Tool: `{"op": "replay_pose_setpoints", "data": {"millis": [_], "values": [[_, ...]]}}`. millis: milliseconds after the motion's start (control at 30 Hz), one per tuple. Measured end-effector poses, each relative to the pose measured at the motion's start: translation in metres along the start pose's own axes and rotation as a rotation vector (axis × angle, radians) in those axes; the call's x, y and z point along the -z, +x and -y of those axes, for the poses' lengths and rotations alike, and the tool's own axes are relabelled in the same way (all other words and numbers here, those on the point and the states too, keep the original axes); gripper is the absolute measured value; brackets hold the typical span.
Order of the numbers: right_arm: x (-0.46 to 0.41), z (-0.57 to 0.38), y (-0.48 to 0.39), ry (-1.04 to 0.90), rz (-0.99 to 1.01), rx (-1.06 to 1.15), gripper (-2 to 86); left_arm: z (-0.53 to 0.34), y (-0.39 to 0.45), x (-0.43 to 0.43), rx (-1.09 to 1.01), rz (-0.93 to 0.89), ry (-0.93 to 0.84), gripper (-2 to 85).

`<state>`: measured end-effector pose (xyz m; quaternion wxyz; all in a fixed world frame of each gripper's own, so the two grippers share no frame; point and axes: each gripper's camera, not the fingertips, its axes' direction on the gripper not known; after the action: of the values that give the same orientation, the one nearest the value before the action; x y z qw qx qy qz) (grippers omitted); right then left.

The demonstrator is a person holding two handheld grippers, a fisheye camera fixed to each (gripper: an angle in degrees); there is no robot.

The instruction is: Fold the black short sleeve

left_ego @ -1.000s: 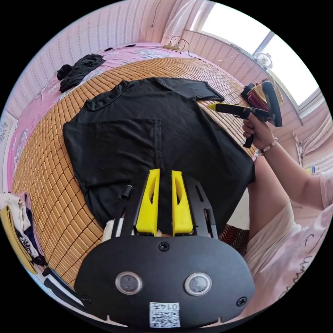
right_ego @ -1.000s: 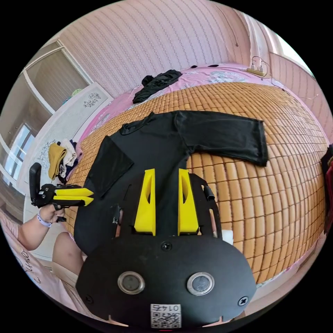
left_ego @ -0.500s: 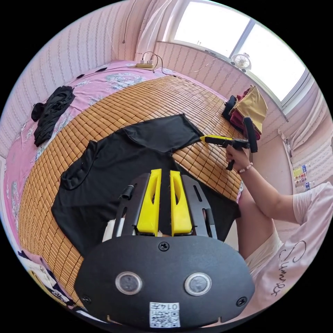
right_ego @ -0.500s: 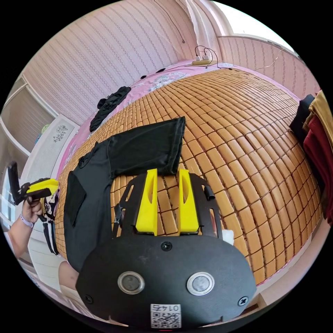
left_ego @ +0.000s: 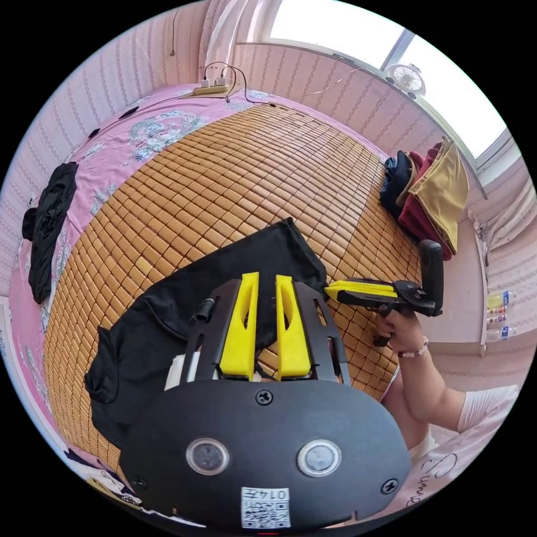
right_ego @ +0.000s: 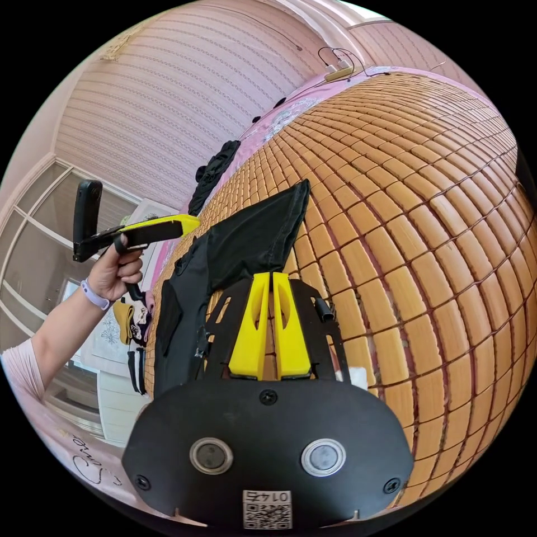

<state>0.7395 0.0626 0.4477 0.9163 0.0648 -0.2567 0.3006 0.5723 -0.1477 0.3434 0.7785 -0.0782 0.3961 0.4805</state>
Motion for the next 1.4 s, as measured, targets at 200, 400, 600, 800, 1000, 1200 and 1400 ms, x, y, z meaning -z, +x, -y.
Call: {"op": "replay_pose_setpoints", "data": {"millis": [200,400,600,800,1000,1200,1400], "values": [[0.014,0.002,0.007,0.009,0.014,-0.009,0.5,0.057,0.004,-0.041,0.09,0.028,-0.057,5.9],[0.018,0.006,0.002,-0.031,0.012,0.026,0.5,0.08,-0.011,-0.059,0.182,-0.079,-0.047,6.5],[0.021,0.004,0.0,-0.015,0.044,0.005,0.5,0.08,-0.014,-0.066,0.201,-0.069,-0.027,3.0],[0.031,-0.002,-0.011,0.073,0.117,0.059,0.5,0.055,-0.043,-0.009,0.188,-0.077,0.088,-0.8],[0.04,-0.011,-0.071,0.196,0.235,0.308,0.7,-0.035,-0.078,0.11,0.053,0.012,0.263,-0.9],[-0.004,-0.037,-0.165,-0.129,0.364,0.654,2.4,-0.224,-0.132,0.178,0.184,0.011,0.34,0.4],[-0.039,-0.065,-0.188,-0.296,0.204,0.642,6.2,-0.393,-0.202,0.153,0.514,-0.095,0.229,6.4]]}}
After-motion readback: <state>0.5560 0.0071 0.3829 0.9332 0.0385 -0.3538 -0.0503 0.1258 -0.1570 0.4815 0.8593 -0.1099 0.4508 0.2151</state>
